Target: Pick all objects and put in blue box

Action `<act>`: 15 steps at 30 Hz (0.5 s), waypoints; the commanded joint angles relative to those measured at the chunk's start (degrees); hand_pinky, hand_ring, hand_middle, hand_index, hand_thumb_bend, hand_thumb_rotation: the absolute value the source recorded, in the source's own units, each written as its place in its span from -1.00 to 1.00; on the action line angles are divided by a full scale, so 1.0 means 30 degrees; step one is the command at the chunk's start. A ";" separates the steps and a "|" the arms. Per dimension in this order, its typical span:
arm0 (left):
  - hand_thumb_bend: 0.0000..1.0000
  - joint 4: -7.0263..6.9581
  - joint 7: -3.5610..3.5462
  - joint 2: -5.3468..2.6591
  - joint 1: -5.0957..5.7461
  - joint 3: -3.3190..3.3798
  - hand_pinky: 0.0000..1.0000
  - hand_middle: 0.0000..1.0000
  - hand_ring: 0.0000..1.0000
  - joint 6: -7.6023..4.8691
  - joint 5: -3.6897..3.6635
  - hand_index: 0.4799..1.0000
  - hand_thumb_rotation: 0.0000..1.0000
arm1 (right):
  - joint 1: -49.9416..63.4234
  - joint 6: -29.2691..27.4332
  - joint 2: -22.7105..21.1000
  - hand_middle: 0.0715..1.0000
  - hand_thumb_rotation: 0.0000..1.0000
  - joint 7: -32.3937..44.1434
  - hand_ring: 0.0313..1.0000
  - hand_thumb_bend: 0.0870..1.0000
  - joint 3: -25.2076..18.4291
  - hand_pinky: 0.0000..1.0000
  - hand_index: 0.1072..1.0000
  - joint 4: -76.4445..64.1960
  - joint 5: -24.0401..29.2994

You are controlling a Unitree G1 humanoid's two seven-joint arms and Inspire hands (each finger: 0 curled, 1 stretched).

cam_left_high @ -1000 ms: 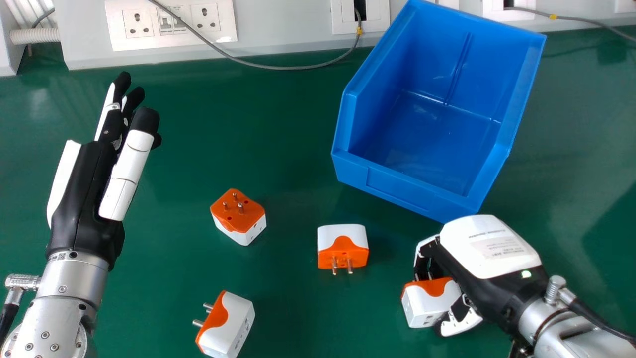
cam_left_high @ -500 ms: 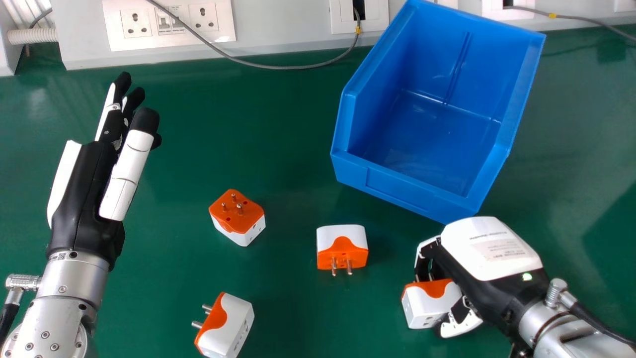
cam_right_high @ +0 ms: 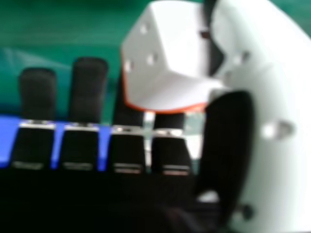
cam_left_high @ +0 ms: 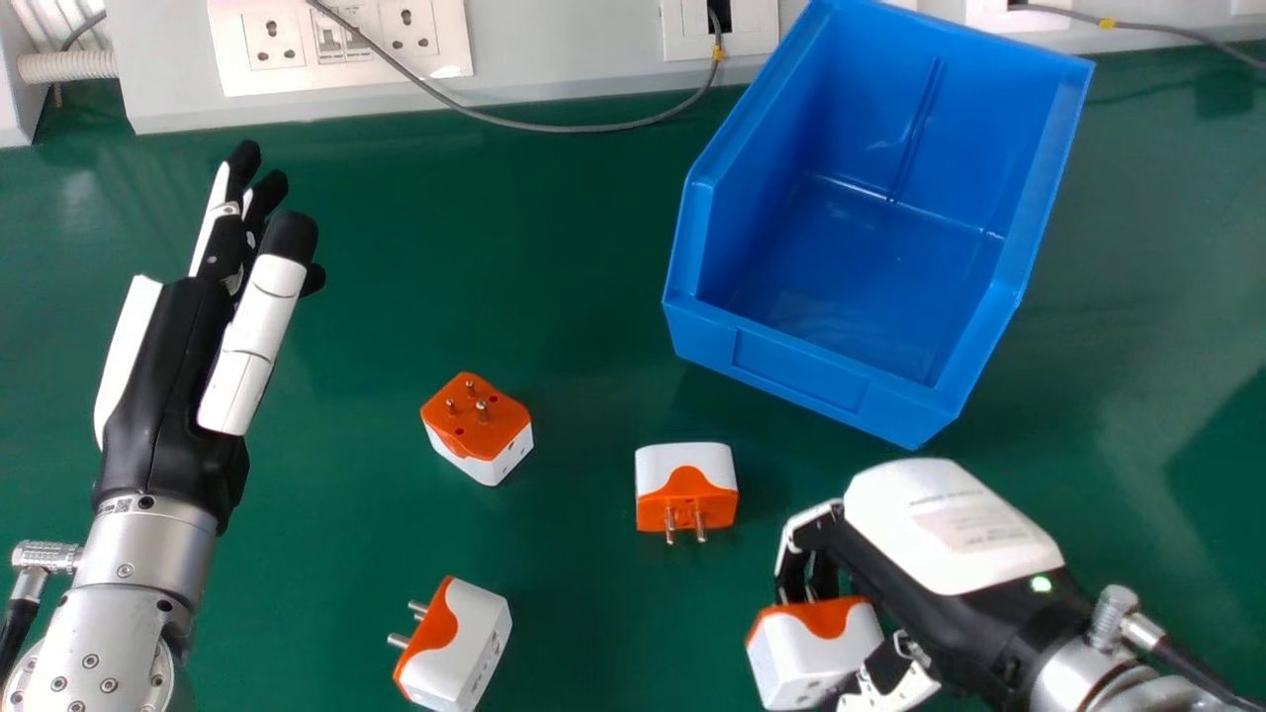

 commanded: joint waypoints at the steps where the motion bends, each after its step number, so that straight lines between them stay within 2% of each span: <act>1: 0.57 -0.0142 -0.0009 0.0280 -0.0260 0.0079 0.73 0.96 0.92 -0.0276 0.0208 1.00 0.86 | 0.0130 -0.0134 0.0158 -0.04 -1.00 0.0221 -0.19 -0.11 -0.0596 -0.30 -0.11 -0.1401 0.0556; 10: 0.57 -0.0034 -0.0093 0.0258 -0.0312 0.0114 0.72 0.95 0.91 -0.0280 0.0128 0.98 0.85 | -0.1504 0.0166 0.1115 -0.03 -1.00 0.0990 -0.18 -0.11 -0.1381 -0.30 -0.11 -0.2975 0.1402; 15: 0.57 -0.0008 -0.0067 0.0302 -0.0376 0.0121 0.71 0.94 0.90 -0.0095 0.0173 0.97 0.85 | -0.3145 0.0804 0.1812 -0.03 -1.00 0.1255 -0.18 -0.11 -0.1709 -0.30 -0.10 -0.3148 0.1112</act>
